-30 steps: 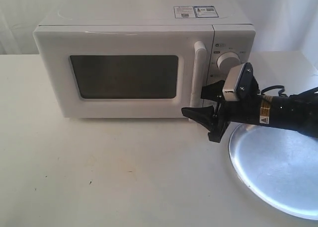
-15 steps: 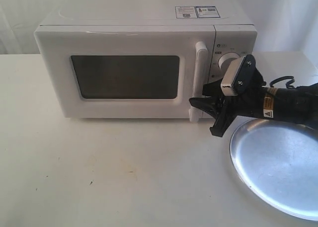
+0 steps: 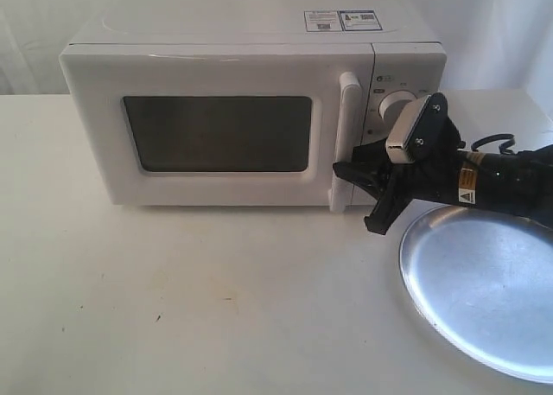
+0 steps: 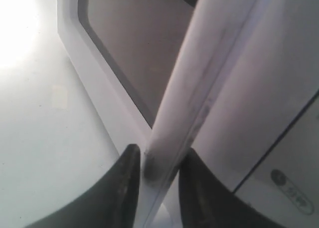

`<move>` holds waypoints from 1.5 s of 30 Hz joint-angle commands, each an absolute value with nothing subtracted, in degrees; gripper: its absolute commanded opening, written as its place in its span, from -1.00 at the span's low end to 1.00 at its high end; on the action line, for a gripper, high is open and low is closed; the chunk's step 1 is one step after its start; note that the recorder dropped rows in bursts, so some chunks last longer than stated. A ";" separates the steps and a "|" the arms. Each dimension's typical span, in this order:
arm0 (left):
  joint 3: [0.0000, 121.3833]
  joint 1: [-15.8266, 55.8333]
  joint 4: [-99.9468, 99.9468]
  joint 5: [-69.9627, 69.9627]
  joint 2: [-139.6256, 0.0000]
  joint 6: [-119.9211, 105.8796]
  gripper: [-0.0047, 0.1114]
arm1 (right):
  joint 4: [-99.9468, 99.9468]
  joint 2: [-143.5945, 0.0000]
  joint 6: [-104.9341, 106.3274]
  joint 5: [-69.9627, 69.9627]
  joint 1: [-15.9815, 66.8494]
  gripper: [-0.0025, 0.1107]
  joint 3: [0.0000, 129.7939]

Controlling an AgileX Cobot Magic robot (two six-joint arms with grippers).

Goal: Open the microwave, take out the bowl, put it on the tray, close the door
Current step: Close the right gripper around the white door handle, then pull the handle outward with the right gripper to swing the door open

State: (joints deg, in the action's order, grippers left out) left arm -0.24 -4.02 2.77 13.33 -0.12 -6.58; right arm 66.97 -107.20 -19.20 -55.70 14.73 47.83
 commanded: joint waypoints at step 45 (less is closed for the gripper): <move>0.00 -3.94 2.55 13.33 0.00 -6.23 -0.92 | 99.95 -77.85 -57.54 -69.96 15.34 -0.96 54.70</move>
State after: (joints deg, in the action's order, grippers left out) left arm -0.24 -4.02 2.79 13.33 -0.12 -6.58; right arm 102.29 -83.60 -53.01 -61.97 14.58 52.26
